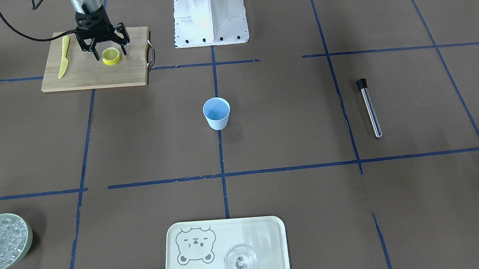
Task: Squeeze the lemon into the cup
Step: 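Close the right gripper on the lemon slice and lift it off the board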
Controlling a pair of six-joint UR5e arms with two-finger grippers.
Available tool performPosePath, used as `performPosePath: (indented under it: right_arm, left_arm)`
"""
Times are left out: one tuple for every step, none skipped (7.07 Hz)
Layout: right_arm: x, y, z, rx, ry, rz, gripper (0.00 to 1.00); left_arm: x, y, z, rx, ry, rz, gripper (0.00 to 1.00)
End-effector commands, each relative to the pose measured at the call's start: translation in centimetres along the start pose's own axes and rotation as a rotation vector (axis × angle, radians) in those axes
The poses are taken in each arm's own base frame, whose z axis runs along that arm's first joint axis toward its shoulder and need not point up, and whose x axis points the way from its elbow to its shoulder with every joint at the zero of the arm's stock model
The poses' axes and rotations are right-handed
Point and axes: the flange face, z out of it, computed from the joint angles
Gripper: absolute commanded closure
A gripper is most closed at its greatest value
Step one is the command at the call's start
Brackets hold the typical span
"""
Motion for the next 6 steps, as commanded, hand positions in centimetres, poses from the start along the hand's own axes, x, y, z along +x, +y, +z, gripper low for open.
performPosePath:
  right_arm:
    - [0.2,-0.1,0.19,0.002,0.007,0.0,0.14]
    - [0.27,-0.07,0.21,0.001,0.008,-0.001,0.14]
    - [0.47,-0.12,0.18,0.001,0.012,0.0,0.14]
    - [0.5,-0.11,0.21,0.001,0.014,-0.001,0.15]
    - [0.59,-0.09,0.24,0.001,0.017,-0.002,0.17]
    - [0.6,-0.08,0.25,0.001,0.019,-0.002,0.19]
  left_arm:
    - [0.04,0.06,-0.04,0.0,0.0,0.0,0.0]
    - [0.04,0.06,-0.04,0.0,0.0,0.0,0.0]
    - [0.04,0.06,-0.04,0.0,0.0,0.0,0.0]
    - [0.04,0.06,-0.04,0.0,0.0,0.0,0.0]
    - [0.04,0.06,-0.04,0.0,0.0,0.0,0.0]
    - [0.04,0.06,-0.04,0.0,0.0,0.0,0.0]
